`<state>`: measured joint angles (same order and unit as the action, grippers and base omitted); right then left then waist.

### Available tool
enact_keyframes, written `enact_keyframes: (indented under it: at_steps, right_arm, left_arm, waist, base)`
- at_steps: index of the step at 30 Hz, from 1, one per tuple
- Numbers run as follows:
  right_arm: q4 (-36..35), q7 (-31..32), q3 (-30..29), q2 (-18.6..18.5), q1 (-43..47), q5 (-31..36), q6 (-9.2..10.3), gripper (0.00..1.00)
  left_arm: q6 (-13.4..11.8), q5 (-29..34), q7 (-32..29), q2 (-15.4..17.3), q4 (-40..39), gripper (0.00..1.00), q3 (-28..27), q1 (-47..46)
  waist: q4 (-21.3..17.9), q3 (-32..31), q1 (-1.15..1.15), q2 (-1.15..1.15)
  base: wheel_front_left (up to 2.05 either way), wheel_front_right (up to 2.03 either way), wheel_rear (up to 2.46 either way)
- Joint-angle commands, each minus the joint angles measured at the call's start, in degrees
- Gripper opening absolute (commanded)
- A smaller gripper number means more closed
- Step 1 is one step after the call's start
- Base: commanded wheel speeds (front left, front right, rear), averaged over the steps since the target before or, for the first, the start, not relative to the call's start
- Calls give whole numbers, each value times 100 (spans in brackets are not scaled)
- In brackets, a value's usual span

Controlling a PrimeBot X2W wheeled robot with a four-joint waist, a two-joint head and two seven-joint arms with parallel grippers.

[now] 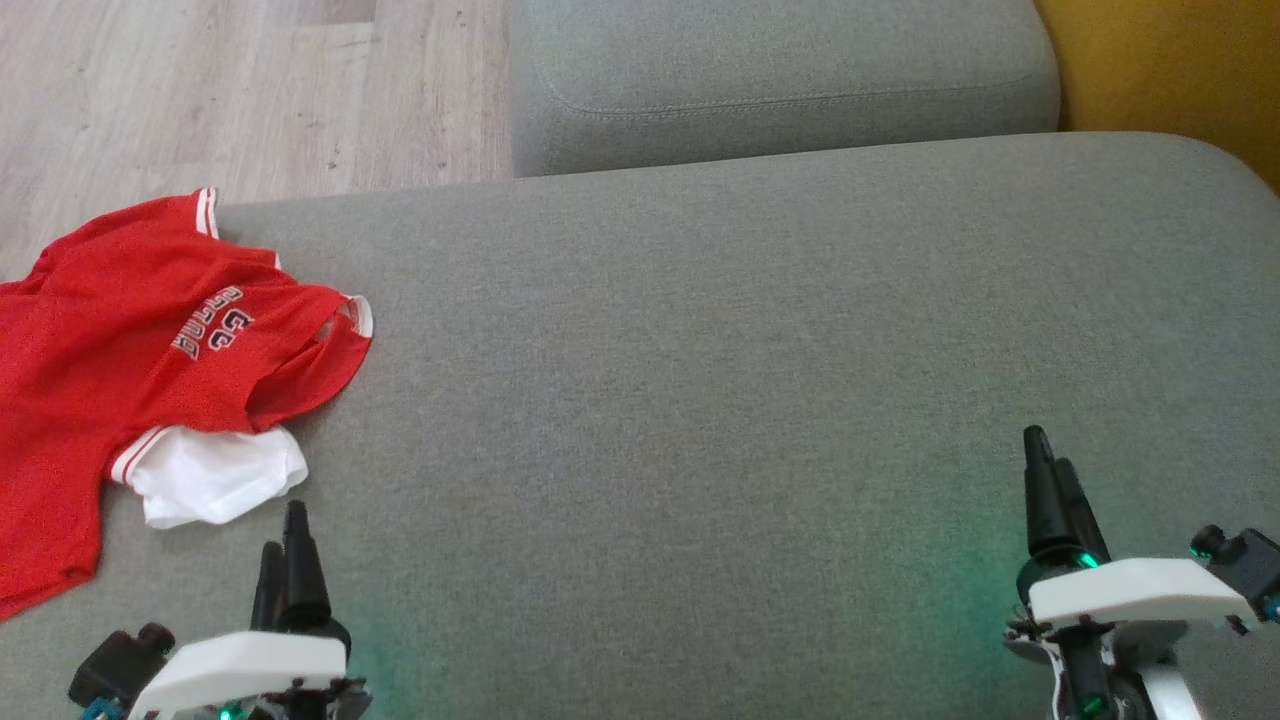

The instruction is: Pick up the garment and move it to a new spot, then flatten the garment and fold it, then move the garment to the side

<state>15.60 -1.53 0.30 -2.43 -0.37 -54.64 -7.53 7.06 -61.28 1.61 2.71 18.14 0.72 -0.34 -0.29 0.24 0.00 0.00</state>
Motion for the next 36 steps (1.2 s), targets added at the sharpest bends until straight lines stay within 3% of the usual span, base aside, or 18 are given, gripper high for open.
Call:
enact_keyframes:
  at_steps: [1, 36]
  right_arm:
    - [-186, -81, 109, -89, -202, 230, 2, 100]
    - [-132, -655, 509, -57, -226, 3005, 3, 100]
  left_arm:
    - [17, 212, 63, 90, -184, 100, -16, -147]
    - [29, 2817, 642, 406, -75, 100, 458, -99]
  waist:
    - [-1, 3, 0, 0]
    - [-26, 28, 0, 0]
  base:
    - [0, 0, 0]
    - [0, 0, 0]
